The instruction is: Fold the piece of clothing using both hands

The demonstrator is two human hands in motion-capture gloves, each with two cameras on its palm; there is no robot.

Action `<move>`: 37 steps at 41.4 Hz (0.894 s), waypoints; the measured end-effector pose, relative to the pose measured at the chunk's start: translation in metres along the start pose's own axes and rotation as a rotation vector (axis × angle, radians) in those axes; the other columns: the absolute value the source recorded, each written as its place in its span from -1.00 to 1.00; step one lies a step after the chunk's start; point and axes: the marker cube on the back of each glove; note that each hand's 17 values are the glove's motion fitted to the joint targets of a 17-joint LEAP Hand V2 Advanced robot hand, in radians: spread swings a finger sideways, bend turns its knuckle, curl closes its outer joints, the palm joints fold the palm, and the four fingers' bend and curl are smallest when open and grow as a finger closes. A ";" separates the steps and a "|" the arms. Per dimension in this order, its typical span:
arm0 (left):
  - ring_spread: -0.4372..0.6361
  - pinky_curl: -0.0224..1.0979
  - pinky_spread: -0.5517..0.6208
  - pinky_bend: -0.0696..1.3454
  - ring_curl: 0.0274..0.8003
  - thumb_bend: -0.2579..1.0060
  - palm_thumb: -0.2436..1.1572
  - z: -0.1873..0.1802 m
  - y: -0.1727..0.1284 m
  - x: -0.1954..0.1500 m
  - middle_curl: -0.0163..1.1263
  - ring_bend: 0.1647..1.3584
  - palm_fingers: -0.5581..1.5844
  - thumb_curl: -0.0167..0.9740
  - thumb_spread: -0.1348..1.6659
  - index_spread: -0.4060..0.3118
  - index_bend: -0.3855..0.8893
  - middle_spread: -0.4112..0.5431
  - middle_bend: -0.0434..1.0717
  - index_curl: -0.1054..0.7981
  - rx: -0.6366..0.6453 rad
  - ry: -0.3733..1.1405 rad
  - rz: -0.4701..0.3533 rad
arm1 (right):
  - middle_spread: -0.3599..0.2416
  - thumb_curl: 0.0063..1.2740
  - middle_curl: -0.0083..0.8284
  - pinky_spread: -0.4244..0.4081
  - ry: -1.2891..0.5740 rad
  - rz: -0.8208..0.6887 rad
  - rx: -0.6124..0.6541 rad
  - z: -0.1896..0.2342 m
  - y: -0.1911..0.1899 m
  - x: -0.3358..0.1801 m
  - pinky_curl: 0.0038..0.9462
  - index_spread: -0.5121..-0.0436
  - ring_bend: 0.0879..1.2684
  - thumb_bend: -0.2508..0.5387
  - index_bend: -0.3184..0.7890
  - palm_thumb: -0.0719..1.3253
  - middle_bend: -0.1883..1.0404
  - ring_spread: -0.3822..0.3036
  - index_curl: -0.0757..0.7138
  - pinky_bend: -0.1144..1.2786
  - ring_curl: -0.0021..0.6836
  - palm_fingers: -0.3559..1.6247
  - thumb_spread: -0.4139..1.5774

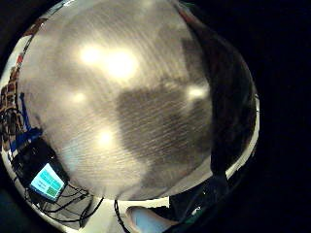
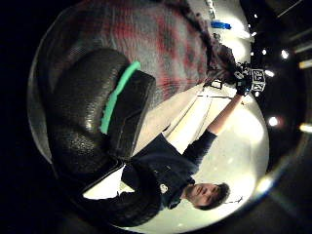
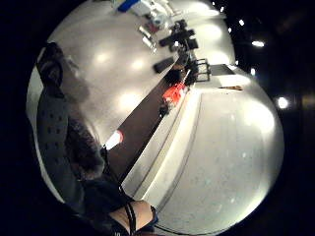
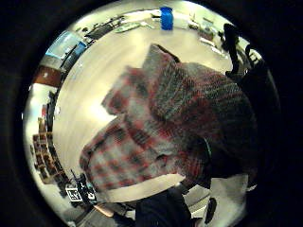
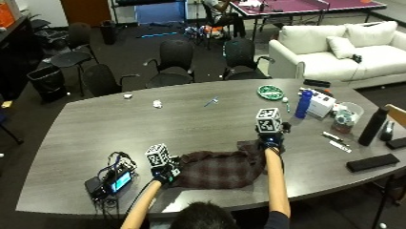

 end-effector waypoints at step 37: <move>-0.07 -0.33 -0.05 -0.65 -0.26 -0.39 0.09 -0.136 0.094 -0.111 -0.32 -0.64 0.25 -0.08 0.66 -0.20 -0.09 -0.23 -0.60 0.24 0.887 0.297 -0.102 | -0.48 -0.28 0.09 -0.84 -0.217 -0.920 0.174 -0.100 0.229 -0.424 -0.04 -0.03 0.02 -0.49 -0.51 0.24 -0.42 -0.68 -0.23 0.42 0.31 0.36 0.33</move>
